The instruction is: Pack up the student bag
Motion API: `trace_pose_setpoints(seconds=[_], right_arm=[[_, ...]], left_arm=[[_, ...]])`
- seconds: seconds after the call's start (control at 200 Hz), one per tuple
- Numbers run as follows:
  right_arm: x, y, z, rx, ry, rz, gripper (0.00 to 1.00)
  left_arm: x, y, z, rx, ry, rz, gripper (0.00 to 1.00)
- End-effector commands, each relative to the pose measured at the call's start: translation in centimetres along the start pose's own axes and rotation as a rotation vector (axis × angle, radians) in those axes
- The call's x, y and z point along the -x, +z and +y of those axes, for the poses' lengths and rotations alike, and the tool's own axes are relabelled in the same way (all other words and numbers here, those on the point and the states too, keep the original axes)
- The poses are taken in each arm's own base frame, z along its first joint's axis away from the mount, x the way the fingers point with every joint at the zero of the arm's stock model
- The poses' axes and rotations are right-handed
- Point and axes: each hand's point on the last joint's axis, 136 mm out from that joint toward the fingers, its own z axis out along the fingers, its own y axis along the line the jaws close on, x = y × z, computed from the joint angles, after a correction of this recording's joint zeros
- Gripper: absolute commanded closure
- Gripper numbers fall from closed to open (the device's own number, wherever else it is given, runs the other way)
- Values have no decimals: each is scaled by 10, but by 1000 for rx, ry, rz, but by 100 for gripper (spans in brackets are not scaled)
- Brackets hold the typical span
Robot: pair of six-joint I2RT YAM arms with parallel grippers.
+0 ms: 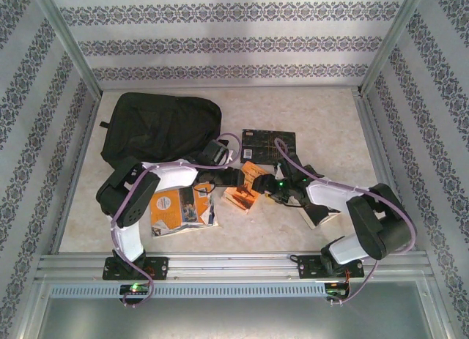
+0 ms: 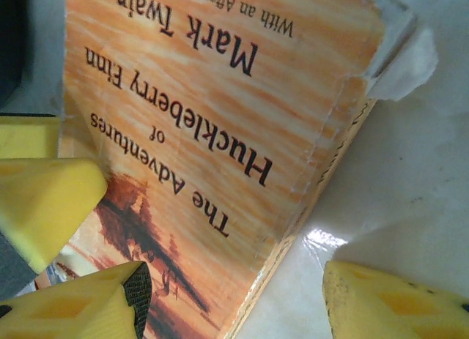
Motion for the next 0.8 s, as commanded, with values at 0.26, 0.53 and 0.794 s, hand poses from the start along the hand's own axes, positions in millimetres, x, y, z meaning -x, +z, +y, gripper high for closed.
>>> trace_pose_setpoints(seconds=[0.26, 0.53, 0.794], right_arm=[[12, 7, 20, 147, 34, -16, 38], [18, -13, 34, 227, 28, -96, 39], [20, -11, 31, 210, 25, -111, 46]], left_arm=[[-10, 13, -2, -85, -59, 33, 70], [-17, 19, 0, -104, -78, 55, 81], [-17, 21, -10, -169, -100, 53, 82]])
